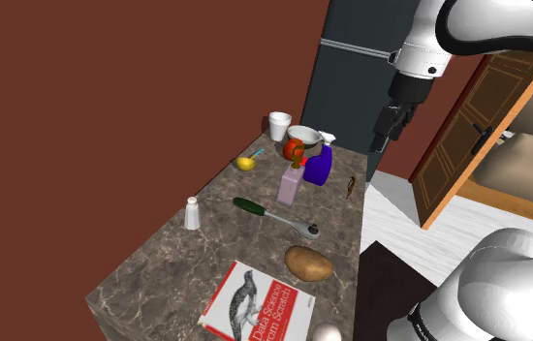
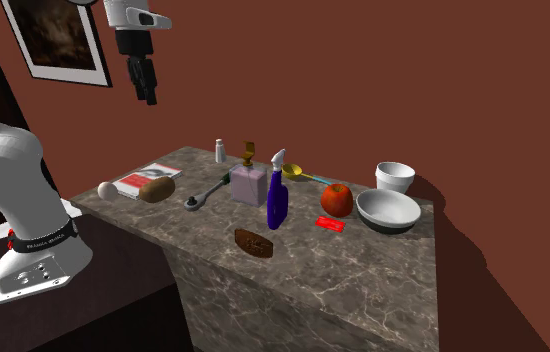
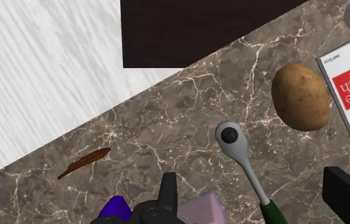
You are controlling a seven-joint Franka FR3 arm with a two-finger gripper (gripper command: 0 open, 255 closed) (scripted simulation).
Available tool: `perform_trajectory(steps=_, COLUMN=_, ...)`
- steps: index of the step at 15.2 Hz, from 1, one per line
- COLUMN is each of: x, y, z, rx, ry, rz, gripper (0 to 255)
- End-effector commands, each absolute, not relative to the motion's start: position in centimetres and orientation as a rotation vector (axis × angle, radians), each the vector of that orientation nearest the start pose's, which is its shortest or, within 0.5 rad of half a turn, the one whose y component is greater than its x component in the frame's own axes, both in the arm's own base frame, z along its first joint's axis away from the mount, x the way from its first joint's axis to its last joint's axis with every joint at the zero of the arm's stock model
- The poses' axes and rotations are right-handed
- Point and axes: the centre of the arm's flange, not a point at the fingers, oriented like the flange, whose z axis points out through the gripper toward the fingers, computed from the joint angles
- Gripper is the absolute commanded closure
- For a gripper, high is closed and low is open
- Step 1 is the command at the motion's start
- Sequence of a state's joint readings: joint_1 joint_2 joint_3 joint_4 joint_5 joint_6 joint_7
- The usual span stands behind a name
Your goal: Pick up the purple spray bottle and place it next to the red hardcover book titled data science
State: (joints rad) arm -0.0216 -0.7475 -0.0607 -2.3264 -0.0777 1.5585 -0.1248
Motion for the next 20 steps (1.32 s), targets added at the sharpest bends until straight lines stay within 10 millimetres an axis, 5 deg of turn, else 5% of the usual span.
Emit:
perform_trajectory(steps=1, x=31.4, y=-4.0, z=59.1, rx=-3.174, ry=-0.094, rz=0.039, gripper=0)
perform_trajectory(steps=20, x=49.0, y=-20.0, z=50.2, rx=-3.108, ry=-0.438, rz=0.041, gripper=0)
